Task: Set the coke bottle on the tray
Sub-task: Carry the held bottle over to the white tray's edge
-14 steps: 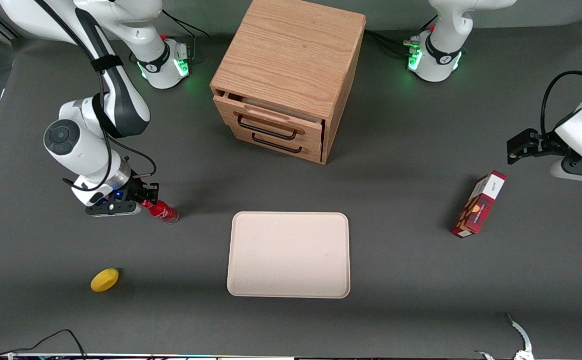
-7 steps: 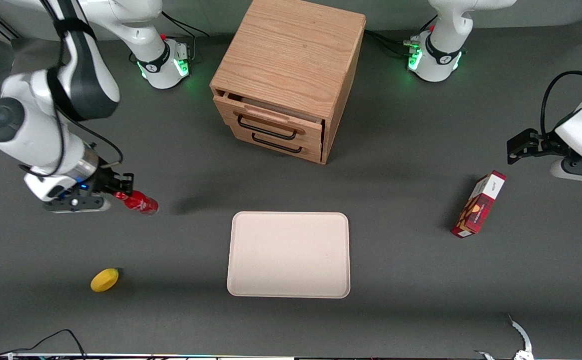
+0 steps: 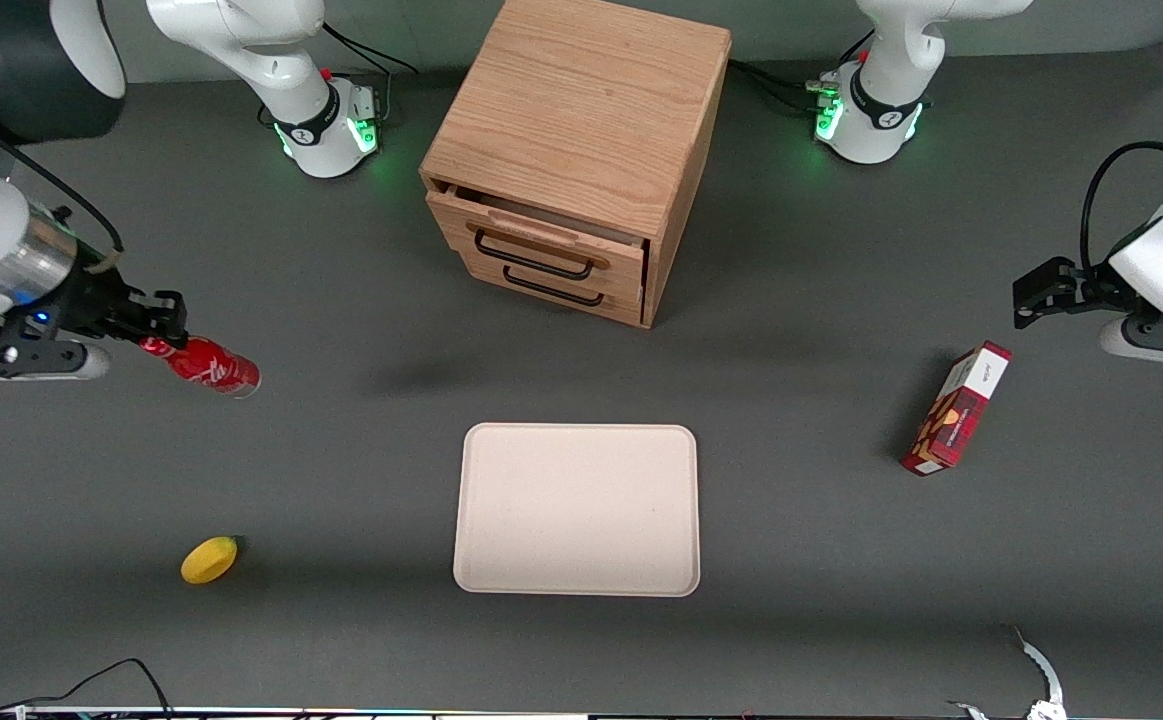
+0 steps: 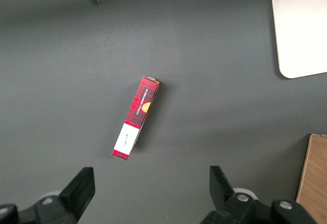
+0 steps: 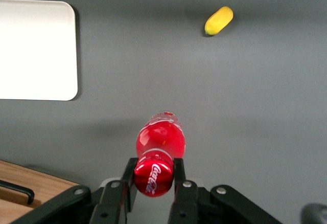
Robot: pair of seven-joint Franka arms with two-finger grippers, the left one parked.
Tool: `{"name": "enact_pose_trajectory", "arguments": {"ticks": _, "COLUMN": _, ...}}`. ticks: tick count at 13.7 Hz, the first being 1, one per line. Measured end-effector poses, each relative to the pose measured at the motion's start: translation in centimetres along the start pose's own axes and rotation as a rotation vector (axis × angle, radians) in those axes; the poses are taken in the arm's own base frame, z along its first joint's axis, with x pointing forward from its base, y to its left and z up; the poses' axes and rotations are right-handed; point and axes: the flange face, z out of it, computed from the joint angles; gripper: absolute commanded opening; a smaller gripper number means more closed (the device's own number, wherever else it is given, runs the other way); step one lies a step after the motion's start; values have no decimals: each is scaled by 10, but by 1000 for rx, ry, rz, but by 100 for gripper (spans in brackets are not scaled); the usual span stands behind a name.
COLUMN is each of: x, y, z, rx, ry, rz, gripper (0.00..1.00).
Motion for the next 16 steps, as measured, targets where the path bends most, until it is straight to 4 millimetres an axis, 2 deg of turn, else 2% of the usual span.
{"name": "enact_pose_trajectory", "arguments": {"ticks": 3, "x": 2, "y": 0, "z": -23, "rx": 7, "ry": 19, "rz": -1, "gripper": 0}}
{"name": "enact_pose_trajectory", "arguments": {"ticks": 6, "x": 16, "y": -12, "z": -15, "rx": 40, "ry": 8, "rz": 15, "gripper": 0}}
{"name": "enact_pose_trajectory", "arguments": {"ticks": 8, "x": 26, "y": -44, "z": -5, "rx": 51, "ry": -1, "rz": 25, "gripper": 0}}
{"name": "enact_pose_trajectory", "arguments": {"ticks": 13, "x": 48, "y": -149, "z": 20, "rx": 87, "ry": 21, "rz": 20, "gripper": 0}}
{"name": "enact_pose_trajectory", "arguments": {"ticks": 16, "x": 68, "y": -192, "z": 52, "rx": 118, "ry": 56, "rz": 3, "gripper": 0}}
